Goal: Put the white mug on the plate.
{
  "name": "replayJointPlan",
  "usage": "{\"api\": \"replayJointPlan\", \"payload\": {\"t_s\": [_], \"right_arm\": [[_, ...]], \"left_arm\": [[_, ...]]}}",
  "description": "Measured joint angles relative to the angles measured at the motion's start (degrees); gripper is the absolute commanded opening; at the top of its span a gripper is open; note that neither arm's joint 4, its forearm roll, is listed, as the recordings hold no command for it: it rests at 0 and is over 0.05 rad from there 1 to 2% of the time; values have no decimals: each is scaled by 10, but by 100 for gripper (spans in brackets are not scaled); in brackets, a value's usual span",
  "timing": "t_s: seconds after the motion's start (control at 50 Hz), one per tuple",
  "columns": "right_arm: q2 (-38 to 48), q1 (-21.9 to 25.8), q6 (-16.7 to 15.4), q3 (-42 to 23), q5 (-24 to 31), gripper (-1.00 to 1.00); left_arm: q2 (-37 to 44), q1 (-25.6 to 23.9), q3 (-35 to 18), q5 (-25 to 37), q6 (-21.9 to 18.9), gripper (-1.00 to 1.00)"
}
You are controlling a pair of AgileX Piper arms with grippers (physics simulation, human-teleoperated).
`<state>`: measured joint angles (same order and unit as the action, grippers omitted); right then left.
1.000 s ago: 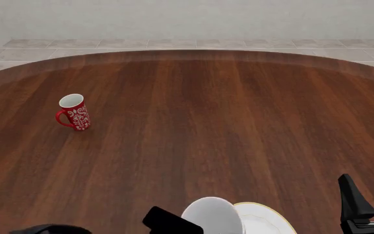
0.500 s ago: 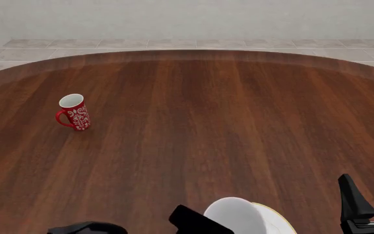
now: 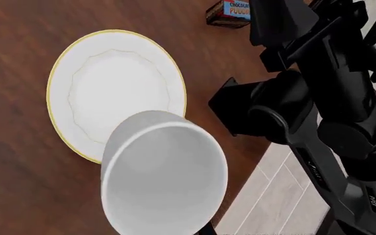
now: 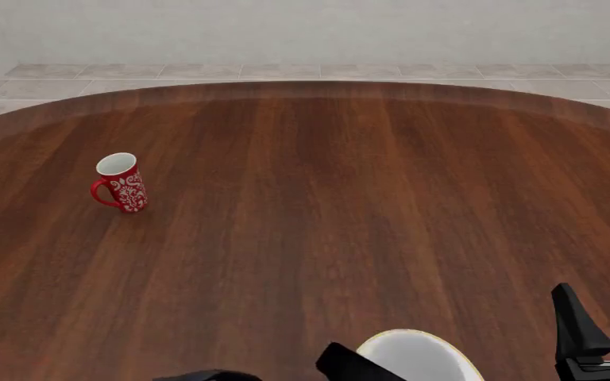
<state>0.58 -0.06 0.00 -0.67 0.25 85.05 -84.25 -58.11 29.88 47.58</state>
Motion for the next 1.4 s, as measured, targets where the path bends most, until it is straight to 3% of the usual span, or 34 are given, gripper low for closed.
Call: {"api": "replayJointPlan", "payload": {"t_s": [0.5,1.4], "right_arm": [[0,0,0,0,0,100],[0,0,0,0,0,100]], "left_arm": [[52,-2,-30,-10,-6,-100],[106,19,-19,-51,-10,-100]]}}
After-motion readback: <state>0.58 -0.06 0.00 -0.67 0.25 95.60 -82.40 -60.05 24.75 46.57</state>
